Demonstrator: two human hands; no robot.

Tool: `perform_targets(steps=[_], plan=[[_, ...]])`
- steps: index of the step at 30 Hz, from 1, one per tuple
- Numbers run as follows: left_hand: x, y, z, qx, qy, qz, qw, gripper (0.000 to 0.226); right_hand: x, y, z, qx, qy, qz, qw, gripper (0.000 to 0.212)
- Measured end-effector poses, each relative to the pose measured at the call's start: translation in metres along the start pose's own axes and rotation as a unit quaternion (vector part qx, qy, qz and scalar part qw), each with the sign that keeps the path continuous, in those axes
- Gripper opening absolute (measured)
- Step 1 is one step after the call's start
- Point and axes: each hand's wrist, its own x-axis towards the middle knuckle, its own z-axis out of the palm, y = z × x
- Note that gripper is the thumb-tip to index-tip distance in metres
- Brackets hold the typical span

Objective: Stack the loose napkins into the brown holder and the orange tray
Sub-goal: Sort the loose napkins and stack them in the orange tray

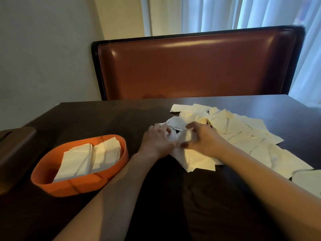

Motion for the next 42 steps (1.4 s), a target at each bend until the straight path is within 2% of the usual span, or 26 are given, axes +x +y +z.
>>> perform_targets(steps=[2, 4, 8, 9, 12, 14, 16, 18, 19, 20, 21, 23, 26, 28, 31, 33, 34, 37, 39, 40, 42], plan=[[-0.005, -0.002, 0.002, 0.003, 0.001, 0.006, 1.000, 0.046, -0.001, 0.001, -0.002, 0.043, -0.003, 0.008, 0.999, 0.072], [-0.010, -0.002, 0.002, 0.002, -0.002, 0.017, 1.000, 0.048, -0.001, 0.003, -0.002, 0.065, 0.026, 0.006, 0.998, 0.061], [-0.015, -0.003, 0.003, -0.052, 0.022, 0.024, 0.998, 0.041, -0.006, 0.007, -0.005, 0.136, 0.118, -0.013, 0.984, 0.013], [-0.016, -0.004, 0.004, -0.055, 0.042, 0.027, 0.997, 0.035, -0.006, 0.009, -0.007, 0.156, 0.133, -0.020, 0.978, 0.008], [-0.016, -0.004, 0.008, -0.036, 0.092, 0.041, 0.994, 0.015, -0.004, 0.017, -0.007, 0.206, 0.148, -0.031, 0.967, 0.015], [-0.014, -0.006, 0.010, -0.040, 0.116, 0.053, 0.991, 0.008, -0.004, 0.019, -0.009, 0.217, 0.128, -0.031, 0.967, 0.011], [-0.014, -0.007, 0.009, -0.065, 0.153, 0.053, 0.985, 0.005, -0.005, 0.017, -0.011, 0.220, 0.084, -0.029, 0.971, 0.023], [-0.014, -0.007, 0.006, -0.118, 0.196, 0.049, 0.972, 0.003, -0.007, 0.014, -0.013, 0.242, 0.027, -0.014, 0.970, 0.041], [-0.014, -0.007, 0.004, -0.158, 0.215, 0.048, 0.963, 0.004, -0.008, 0.013, -0.013, 0.240, 0.010, -0.011, 0.971, 0.043], [-0.015, -0.006, 0.002, -0.204, 0.228, 0.046, 0.951, 0.004, -0.007, 0.014, -0.011, 0.220, 0.007, -0.019, 0.975, 0.035], [-0.017, -0.003, -0.001, -0.252, 0.239, 0.047, 0.937, 0.005, -0.007, 0.013, -0.011, 0.197, 0.020, -0.029, 0.980, 0.021], [-0.020, 0.002, -0.006, -0.352, 0.247, 0.056, 0.901, 0.002, -0.009, 0.013, -0.011, 0.206, 0.063, -0.057, 0.975, 0.032], [-0.026, 0.010, -0.012, -0.472, 0.241, 0.053, 0.846, 0.010, -0.014, 0.014, -0.016, 0.346, 0.119, -0.068, 0.928, 0.025], [-0.028, 0.013, -0.015, -0.536, 0.219, 0.029, 0.815, 0.003, -0.016, 0.014, -0.021, 0.435, 0.124, -0.066, 0.890, 0.028], [-0.028, 0.012, -0.016, -0.599, 0.176, 0.001, 0.781, 0.006, -0.015, 0.014, -0.029, 0.589, 0.094, -0.038, 0.802, 0.042], [-0.029, 0.012, -0.016, -0.613, 0.155, -0.011, 0.775, 0.009, -0.016, 0.012, -0.033, 0.667, 0.044, -0.022, 0.743, 0.029], [-0.029, 0.012, -0.016, -0.610, 0.149, -0.015, 0.778, 0.011, -0.017, 0.012, -0.034, 0.681, 0.021, -0.033, 0.731, 0.021], [-0.031, 0.015, -0.013, -0.580, 0.142, -0.019, 0.802, 0.018, -0.021, 0.003, -0.032, 0.639, 0.021, -0.078, 0.765, 0.022], [-0.032, 0.019, -0.013, -0.568, 0.128, -0.023, 0.813, 0.020, -0.021, 0.000, -0.027, 0.620, 0.041, -0.085, 0.779, 0.041], [-0.033, 0.020, -0.012, -0.565, 0.119, -0.023, 0.816, 0.021, -0.019, -0.001, -0.023, 0.593, 0.056, -0.084, 0.799, 0.046], [-0.034, 0.023, -0.012, -0.567, 0.101, -0.022, 0.817, 0.023, -0.020, -0.005, -0.016, 0.531, 0.089, -0.091, 0.838, 0.042]])
